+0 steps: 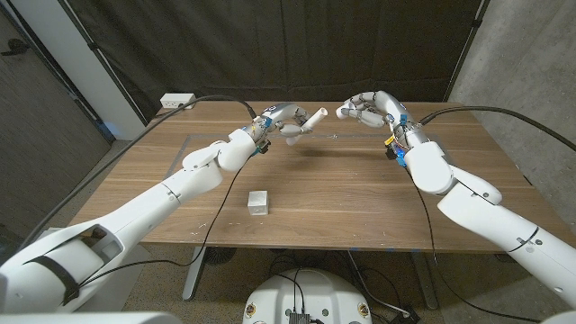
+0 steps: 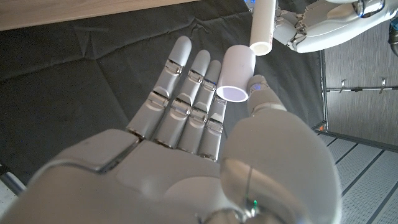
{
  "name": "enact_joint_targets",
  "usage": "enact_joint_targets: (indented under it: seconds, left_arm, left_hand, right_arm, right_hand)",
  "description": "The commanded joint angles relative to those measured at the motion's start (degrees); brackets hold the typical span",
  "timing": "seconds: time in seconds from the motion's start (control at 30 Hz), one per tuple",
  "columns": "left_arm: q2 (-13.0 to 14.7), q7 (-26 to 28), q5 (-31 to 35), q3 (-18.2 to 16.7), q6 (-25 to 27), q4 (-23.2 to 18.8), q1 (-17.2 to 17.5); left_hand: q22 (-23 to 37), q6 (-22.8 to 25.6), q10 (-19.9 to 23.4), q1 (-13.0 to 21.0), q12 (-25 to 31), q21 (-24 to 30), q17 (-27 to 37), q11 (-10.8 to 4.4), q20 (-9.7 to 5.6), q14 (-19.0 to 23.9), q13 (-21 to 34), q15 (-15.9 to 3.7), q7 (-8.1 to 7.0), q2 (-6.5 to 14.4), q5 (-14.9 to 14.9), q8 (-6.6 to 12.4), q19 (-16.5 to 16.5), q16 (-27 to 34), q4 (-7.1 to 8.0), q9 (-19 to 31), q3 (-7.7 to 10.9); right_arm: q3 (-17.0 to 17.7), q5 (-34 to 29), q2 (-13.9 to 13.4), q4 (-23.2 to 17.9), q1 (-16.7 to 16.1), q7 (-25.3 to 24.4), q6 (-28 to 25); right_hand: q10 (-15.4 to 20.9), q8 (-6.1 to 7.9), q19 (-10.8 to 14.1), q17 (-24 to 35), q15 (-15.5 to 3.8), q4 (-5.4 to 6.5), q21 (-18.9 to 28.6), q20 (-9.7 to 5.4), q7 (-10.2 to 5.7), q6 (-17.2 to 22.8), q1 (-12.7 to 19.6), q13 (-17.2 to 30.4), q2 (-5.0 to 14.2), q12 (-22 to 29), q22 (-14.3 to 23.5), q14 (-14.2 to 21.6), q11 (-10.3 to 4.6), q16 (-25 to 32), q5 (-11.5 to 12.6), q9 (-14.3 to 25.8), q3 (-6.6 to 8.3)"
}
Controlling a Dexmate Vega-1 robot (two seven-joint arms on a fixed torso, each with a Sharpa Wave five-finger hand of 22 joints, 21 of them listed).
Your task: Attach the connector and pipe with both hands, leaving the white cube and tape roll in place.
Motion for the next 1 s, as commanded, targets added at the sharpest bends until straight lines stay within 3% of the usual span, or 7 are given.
enact_joint_targets:
  seconds: [0.03, 0.1, 0.13, 0.5, 1.0]
  left_arm:
    - [-0.3, -2.5, 1.6, 1.1, 1.4, -1.0, -1.2]
    - [-0.2, -2.7, 1.8, 1.2, 1.5, -1.4, -1.2]
    - [-0.2, -2.8, 1.9, 1.1, 1.6, -1.6, -1.1]
    - [0.4, -3.3, 3.0, 1.0, 2.1, -3.7, -0.9]
    - [-0.6, -4.5, 3.5, 2.0, 0.7, -2.6, -1.9]
  left_hand:
    - [0.1, 2.2, 2.2, 2.8, 0.4, 0.4, 0.3, -1.45, -1.06, 2.0, 0.4, -1.86, 2.17, 2.9, 0.3, 0.28, 0.8, 0.3, 1.99, 0.2, 3.76]
    - [0.1, 2.2, 2.2, 2.8, 0.5, 0.4, 0.3, -1.51, -1.08, 2.1, 0.4, -1.94, 2.15, 2.9, 0.3, 0.28, 0.8, 0.4, 1.99, 0.2, 3.76]
    - [0.1, 2.2, 2.2, 2.8, 0.5, 0.4, 0.3, -1.47, -1.06, 2.1, 0.5, -1.91, 2.16, 2.9, 0.3, 0.25, 0.8, 0.4, 2.00, 0.2, 3.75]
    - [0.1, 2.2, 2.1, 2.8, 0.5, 0.5, 0.4, -1.48, -1.13, 2.1, 0.8, -1.94, 2.05, 2.9, 0.3, 0.27, 0.8, 0.4, 2.04, 0.3, 3.78]
    - [0.1, 2.2, 2.1, 2.7, 0.5, 0.6, 0.4, -1.82, -1.20, 2.2, 1.2, -1.96, 1.98, 2.8, 0.3, 0.36, 0.8, 0.4, 2.08, 0.6, 3.80]
  right_arm:
    - [-0.6, -0.9, 1.5, 0.0, -0.3, -1.3, 0.3]
    - [-1.0, -1.8, 1.6, -0.2, -0.4, -1.6, -0.3]
    - [-1.3, -2.3, 1.7, -0.3, -0.4, -1.8, -0.8]
    - [-2.7, -4.4, 2.7, 0.0, -0.2, -2.6, -1.7]
    - [-2.8, -4.3, 3.8, 0.6, -0.1, -2.9, -0.6]
  right_hand:
    - [0.1, 0.20, -0.4, 0.1, -3.96, 2.07, 0.3, -5.93, -2.05, 4.7, 4.1, 0.2, 5.28, -0.2, 0.3, 0.2, 0.13, -0.2, 0.4, 0.5, 1.75]
    - [0.2, 0.20, -0.5, 0.2, -3.95, 2.12, 0.5, -5.94, -2.00, 4.8, 4.2, 0.2, 5.34, -0.3, 0.3, 0.2, -0.40, -0.3, 0.5, 0.7, 1.76]
    - [0.1, 0.19, -0.6, 0.2, -3.94, 2.18, 0.6, -5.94, -2.06, 4.8, 4.2, 0.2, 5.35, -0.4, 0.3, 0.3, 0.22, -0.3, 0.5, 0.8, 1.76]
    - [0.3, 0.18, -0.6, 0.2, -3.91, 2.25, 0.9, -5.93, -2.07, 5.0, 4.2, 0.2, 5.25, -0.6, 0.3, 0.4, -0.19, -0.5, 0.5, 1.3, 1.72]
    - [0.5, 0.01, -0.7, 0.3, -3.94, 2.30, 1.4, -5.93, -2.11, 5.1, 4.3, 0.2, 5.21, -0.9, 0.3, 0.7, -0.08, -0.7, 0.5, 1.8, 1.70]
